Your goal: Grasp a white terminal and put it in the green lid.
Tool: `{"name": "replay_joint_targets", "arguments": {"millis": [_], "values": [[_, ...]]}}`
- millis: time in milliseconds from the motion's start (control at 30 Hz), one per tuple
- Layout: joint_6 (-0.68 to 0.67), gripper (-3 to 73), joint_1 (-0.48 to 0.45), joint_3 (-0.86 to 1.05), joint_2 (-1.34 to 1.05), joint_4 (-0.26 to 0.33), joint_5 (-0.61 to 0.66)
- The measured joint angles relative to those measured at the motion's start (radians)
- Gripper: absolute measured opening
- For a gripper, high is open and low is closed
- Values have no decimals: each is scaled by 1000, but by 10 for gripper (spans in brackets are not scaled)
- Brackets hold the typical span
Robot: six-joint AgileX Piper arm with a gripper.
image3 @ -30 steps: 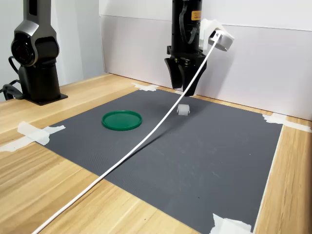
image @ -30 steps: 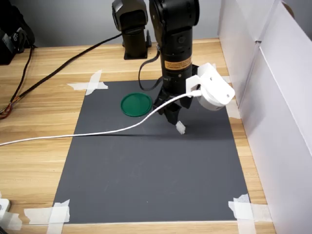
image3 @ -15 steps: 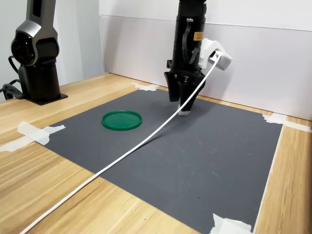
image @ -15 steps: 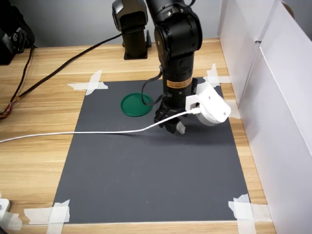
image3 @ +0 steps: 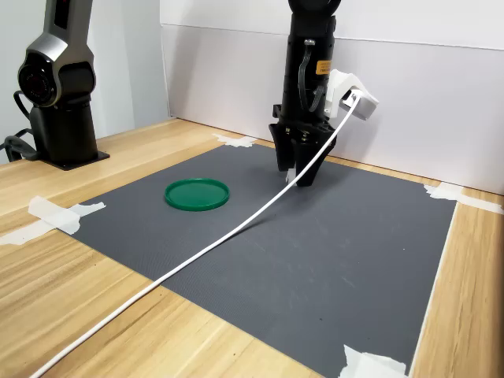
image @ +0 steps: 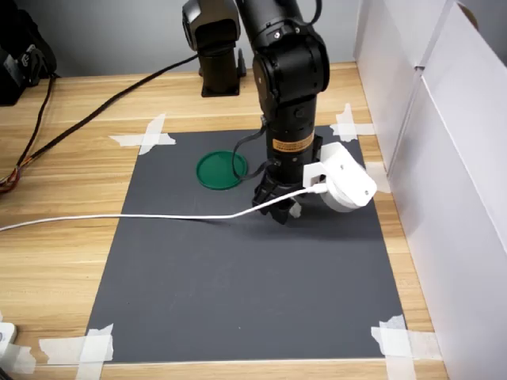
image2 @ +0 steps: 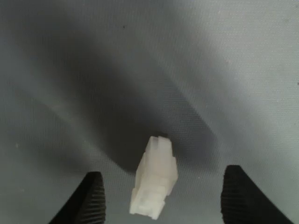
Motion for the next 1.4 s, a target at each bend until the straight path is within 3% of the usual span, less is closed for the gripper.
{"name": "replay_joint_targets", "arguments": {"millis": [233, 733, 1067, 1400], "values": [[0, 540, 0, 0, 8, 0, -5], [26, 137, 0, 0, 9, 16, -6], [27, 110, 0, 0, 1, 16, -6], [3, 109, 0, 0, -165, -57, -66]]}}
